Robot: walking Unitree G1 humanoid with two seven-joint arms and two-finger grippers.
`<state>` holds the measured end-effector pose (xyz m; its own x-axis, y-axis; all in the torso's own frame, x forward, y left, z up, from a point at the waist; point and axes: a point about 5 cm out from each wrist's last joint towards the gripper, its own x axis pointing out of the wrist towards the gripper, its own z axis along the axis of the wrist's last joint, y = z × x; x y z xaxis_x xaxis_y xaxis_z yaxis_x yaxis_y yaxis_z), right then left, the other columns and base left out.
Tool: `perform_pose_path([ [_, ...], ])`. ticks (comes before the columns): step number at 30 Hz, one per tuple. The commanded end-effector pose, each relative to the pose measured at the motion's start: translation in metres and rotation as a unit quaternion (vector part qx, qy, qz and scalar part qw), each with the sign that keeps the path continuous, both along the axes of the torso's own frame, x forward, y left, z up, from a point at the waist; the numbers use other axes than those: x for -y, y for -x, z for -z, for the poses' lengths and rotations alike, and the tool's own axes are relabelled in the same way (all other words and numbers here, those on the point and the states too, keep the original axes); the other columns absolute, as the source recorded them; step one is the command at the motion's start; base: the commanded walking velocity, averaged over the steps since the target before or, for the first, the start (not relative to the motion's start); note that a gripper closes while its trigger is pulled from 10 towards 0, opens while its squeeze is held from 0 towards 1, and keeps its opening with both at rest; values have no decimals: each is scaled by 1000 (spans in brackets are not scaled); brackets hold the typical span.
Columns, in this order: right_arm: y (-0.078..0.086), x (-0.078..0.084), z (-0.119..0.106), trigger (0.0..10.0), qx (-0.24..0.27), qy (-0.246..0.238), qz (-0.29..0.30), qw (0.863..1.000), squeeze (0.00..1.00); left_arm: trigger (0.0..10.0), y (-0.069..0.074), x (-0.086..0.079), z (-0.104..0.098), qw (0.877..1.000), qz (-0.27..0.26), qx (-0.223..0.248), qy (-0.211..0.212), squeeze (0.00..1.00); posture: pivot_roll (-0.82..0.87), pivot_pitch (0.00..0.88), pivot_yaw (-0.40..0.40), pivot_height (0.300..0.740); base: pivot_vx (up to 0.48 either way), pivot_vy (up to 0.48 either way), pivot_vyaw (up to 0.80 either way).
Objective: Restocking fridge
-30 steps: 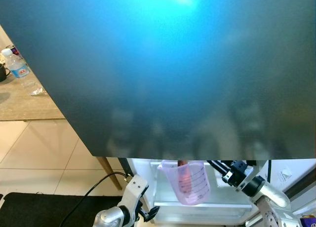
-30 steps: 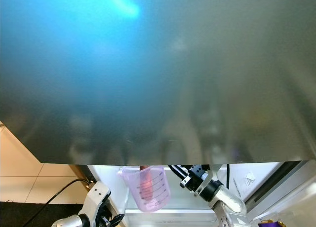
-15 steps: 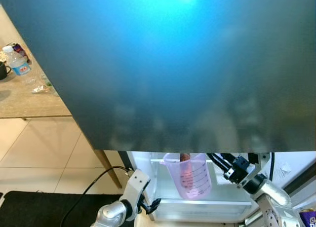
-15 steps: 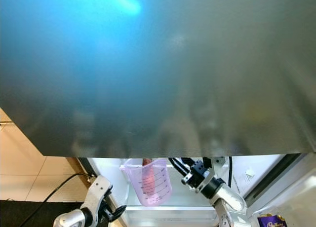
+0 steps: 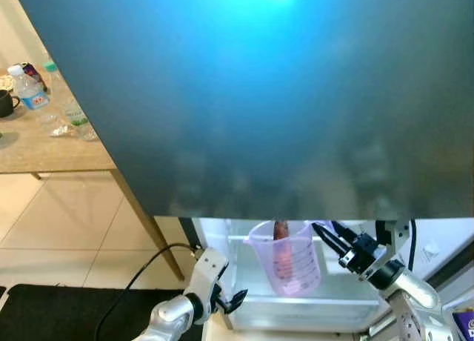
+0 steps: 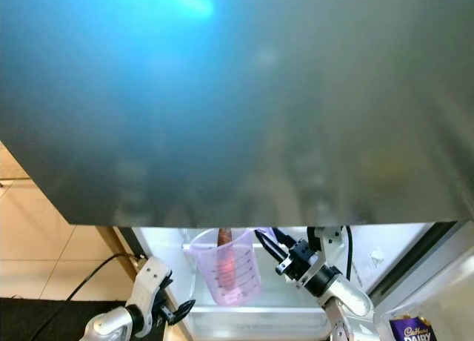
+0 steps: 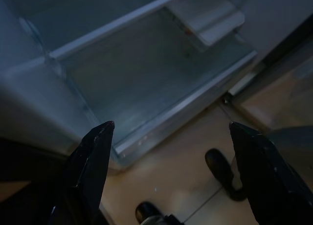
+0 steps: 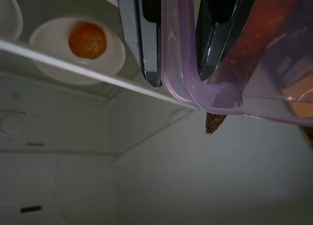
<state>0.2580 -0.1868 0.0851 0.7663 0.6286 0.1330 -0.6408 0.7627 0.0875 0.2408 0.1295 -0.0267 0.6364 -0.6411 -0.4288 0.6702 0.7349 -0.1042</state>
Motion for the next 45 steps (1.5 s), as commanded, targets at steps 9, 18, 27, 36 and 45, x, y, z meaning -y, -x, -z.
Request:
perform_pose_path([
  [9,0,1,0,10000,7,-9,4,1000,0,10000,4,31,-12,993,107,47,35,0,-46,51,86,626,0,0,0],
  [18,-1,2,0,10000,7,-5,7,1000,0,10000,5,43,-21,984,148,99,23,0,-46,52,88,626,0,0,0],
  [27,-6,10,-4,10000,12,-6,34,999,0,10000,-1,39,-33,983,106,150,27,0,-41,51,89,586,0,0,0],
  [36,-11,15,-11,10000,28,-13,51,998,0,10000,-5,43,-41,979,95,175,38,0,-34,51,85,576,0,0,0],
  [45,-33,37,-48,10000,99,-5,154,983,0,10000,-4,46,-45,977,98,187,41,0,-36,46,88,576,0,0,0],
])
